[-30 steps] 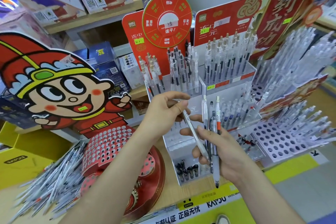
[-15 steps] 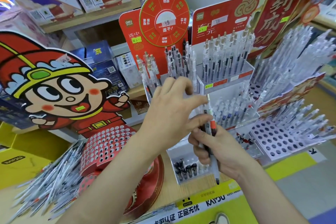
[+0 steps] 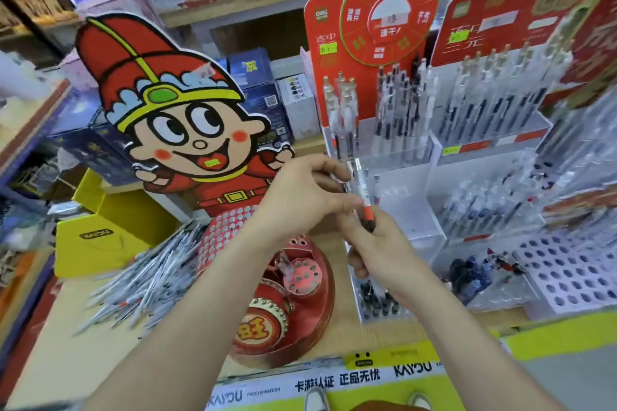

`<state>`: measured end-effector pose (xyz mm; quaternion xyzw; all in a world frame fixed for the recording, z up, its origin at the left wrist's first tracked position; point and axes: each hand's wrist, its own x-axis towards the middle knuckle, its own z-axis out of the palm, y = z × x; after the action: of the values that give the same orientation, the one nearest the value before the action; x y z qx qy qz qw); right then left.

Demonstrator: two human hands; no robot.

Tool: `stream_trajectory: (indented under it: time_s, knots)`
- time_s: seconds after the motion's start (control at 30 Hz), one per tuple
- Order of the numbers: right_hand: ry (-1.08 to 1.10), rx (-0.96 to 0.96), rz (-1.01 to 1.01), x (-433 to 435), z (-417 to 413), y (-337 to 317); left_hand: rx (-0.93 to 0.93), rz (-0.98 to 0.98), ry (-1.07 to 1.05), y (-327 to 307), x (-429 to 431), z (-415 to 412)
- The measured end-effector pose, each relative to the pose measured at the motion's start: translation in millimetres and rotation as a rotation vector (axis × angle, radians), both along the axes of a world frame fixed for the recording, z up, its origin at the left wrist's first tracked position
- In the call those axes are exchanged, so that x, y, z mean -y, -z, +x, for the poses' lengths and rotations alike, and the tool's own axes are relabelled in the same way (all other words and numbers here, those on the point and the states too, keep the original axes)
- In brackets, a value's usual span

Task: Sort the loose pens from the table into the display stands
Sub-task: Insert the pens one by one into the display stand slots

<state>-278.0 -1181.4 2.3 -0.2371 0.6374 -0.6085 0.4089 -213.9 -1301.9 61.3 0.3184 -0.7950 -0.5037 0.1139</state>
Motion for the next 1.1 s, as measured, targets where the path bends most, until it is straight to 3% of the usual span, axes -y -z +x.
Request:
stream_trajectory:
  time_s: [0.13,0.27,0.43,0.6,0.9,1.0,1.1]
  knots:
    - [0.075,0.009,0.029,-0.1,7.4,5.9,-0.229,0.197,-0.158,-4.5,22.2,29.9]
    - [0.193,-0.064,0.028,-3.5,11.3,13.6,-0.295,0.066,-0.278,-14.9,47.5,60.3]
    - [0.239,-0.284,-0.027,-8.7,15.5,20.3,-0.053,-0.319,-0.210,7.7,60.8,74.5]
    - [0.168,-0.293,-0.065,-8.7,21.3,20.7,0.082,-0.522,-0.097,53.5,54.8,66.1]
    - [0.109,-0.248,0.040,-11.8,21.9,20.1,0.232,-0.562,0.047,81.2,47.1,68.8]
    - [-0.003,-0.129,0.064,-11.9,21.5,15.1,0.343,-0.556,0.146,85.8,44.3,71.1]
    - [-0.120,0.028,0.056,-11.3,19.6,11.7,0.361,-0.557,0.095,86.1,43.2,68.9]
